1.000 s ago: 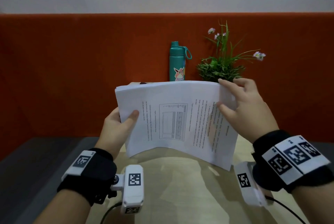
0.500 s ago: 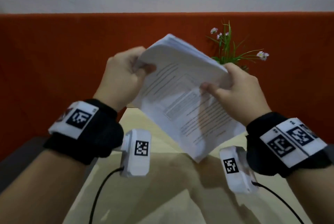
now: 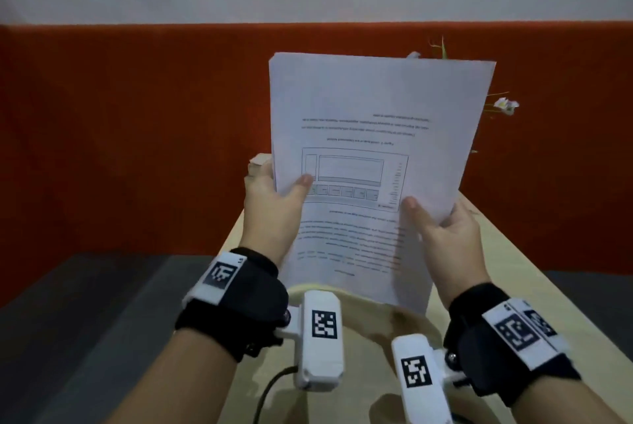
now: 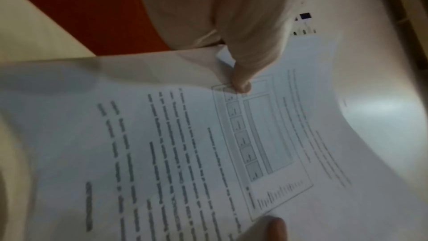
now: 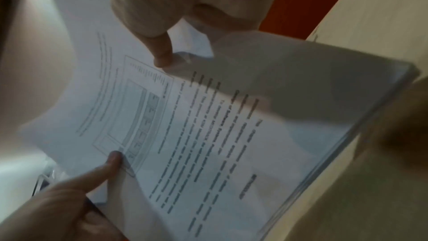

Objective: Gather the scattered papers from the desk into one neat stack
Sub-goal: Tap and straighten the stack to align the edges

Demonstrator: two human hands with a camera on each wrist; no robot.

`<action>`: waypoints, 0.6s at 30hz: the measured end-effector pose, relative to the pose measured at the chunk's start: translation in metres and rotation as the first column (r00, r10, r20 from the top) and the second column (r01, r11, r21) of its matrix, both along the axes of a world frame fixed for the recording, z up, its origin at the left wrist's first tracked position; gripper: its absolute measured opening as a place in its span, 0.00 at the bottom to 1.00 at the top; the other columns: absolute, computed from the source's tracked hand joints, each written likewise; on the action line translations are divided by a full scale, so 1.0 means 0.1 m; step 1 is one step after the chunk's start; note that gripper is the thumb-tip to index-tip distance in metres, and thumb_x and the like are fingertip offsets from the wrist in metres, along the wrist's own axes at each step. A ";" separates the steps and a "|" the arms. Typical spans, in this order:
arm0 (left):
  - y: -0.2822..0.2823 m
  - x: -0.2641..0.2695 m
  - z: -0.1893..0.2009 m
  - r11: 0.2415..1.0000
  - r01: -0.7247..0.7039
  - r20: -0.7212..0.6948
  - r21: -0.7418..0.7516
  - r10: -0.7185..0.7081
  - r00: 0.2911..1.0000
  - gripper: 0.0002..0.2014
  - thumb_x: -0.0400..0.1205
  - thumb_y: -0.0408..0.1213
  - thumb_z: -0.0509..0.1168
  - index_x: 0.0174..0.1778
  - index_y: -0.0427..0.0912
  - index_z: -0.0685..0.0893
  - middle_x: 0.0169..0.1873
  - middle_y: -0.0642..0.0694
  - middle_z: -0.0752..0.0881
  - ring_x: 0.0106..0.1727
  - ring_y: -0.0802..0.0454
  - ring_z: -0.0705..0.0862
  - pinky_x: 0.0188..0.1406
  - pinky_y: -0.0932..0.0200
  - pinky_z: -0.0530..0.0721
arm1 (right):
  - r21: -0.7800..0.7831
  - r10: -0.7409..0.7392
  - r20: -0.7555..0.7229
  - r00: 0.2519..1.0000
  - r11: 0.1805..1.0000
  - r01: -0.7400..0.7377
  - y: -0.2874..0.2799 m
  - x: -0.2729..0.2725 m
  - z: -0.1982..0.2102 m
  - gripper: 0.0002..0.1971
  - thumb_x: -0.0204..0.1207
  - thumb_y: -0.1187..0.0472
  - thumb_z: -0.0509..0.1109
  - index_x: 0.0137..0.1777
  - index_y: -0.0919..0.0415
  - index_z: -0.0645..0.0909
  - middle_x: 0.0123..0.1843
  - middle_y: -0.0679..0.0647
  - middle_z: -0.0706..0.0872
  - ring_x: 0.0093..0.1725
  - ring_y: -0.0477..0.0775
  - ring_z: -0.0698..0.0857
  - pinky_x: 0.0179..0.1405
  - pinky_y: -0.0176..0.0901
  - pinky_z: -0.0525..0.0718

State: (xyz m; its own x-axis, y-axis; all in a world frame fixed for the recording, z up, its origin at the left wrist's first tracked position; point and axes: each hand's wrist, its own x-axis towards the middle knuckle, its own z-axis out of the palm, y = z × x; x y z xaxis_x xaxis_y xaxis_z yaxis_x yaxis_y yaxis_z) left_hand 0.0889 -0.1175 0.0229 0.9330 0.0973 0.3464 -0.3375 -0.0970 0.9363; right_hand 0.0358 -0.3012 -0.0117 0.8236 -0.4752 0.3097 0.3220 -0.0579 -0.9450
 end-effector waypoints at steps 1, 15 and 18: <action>-0.02 -0.03 0.01 1.000 -0.011 0.015 -0.025 0.012 1.000 0.11 0.73 0.45 0.70 0.50 0.57 0.81 0.58 0.44 0.87 0.59 0.44 0.87 0.61 0.41 0.85 | -0.014 -0.010 0.011 1.000 1.000 0.011 -0.01 0.00 -0.01 0.12 0.78 0.59 0.72 0.60 0.53 0.81 0.55 0.47 0.90 0.53 0.46 0.89 0.51 0.45 0.86; -0.08 -0.09 0.18 0.990 -0.079 0.224 -0.121 0.104 0.969 0.18 0.78 0.32 0.68 0.59 0.50 0.70 0.48 0.59 0.83 0.50 0.59 0.87 0.44 0.62 0.87 | -0.029 -0.072 0.237 0.969 0.996 0.081 0.00 0.01 0.36 0.12 0.78 0.56 0.71 0.58 0.51 0.74 0.50 0.42 0.84 0.44 0.37 0.85 0.37 0.28 0.83; -0.09 -0.10 0.23 0.992 -0.070 0.201 -0.107 0.090 0.975 0.16 0.79 0.35 0.68 0.60 0.49 0.72 0.50 0.56 0.84 0.52 0.56 0.87 0.48 0.59 0.88 | -0.043 -0.006 0.226 0.974 0.999 0.016 0.02 0.02 0.43 0.08 0.79 0.54 0.71 0.54 0.48 0.75 0.49 0.44 0.85 0.43 0.37 0.87 0.38 0.31 0.84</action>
State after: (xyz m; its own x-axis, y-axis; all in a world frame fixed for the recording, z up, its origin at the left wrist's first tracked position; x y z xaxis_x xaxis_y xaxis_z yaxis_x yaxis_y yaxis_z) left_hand 0.0786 -0.1268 0.0454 0.8308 0.2120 0.5147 -0.5183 -0.0425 0.8541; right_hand 0.0376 -0.2993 0.0312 0.7246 -0.4656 0.5081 0.5257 -0.1033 -0.8444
